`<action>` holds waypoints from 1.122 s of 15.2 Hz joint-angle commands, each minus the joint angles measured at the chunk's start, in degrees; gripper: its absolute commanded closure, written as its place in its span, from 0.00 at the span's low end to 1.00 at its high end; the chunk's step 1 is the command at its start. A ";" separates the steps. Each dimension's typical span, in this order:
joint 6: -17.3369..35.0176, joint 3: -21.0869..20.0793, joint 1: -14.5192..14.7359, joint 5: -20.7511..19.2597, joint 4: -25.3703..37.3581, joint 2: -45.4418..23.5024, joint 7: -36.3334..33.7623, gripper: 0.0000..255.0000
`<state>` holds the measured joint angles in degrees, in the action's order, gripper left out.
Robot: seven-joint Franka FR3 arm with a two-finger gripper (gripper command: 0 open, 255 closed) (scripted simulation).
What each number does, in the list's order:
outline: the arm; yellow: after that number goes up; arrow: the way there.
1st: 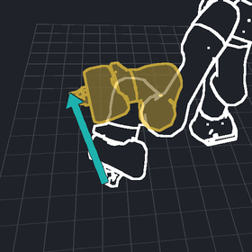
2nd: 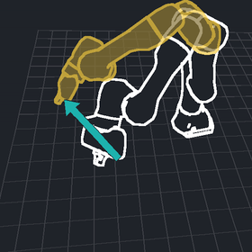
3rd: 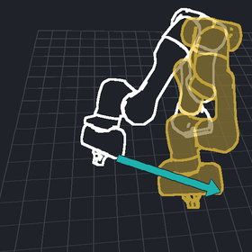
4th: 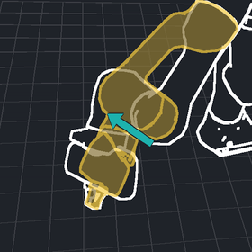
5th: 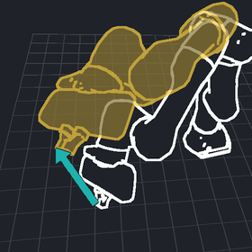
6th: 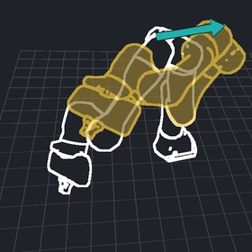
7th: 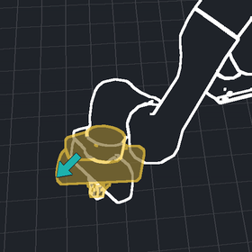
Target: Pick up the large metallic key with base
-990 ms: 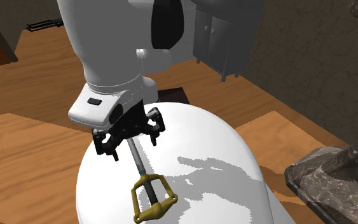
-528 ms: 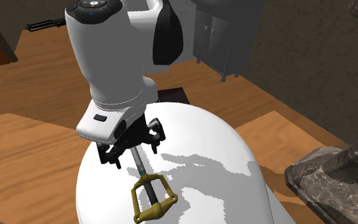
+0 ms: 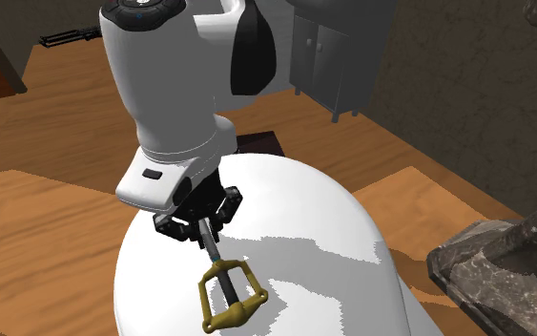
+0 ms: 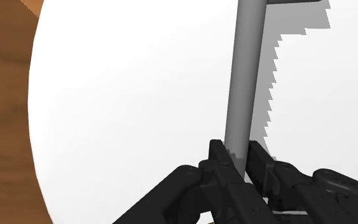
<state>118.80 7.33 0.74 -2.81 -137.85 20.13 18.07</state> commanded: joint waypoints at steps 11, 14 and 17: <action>-7.08 -0.14 -0.14 -0.12 5.12 1.56 0.04 1.00; -9.45 -0.23 -0.12 -0.08 7.10 1.95 0.03 1.00; -11.80 -0.32 -0.09 -0.04 9.17 2.23 0.04 1.00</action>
<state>107.80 7.04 0.65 -2.86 -129.26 22.15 18.11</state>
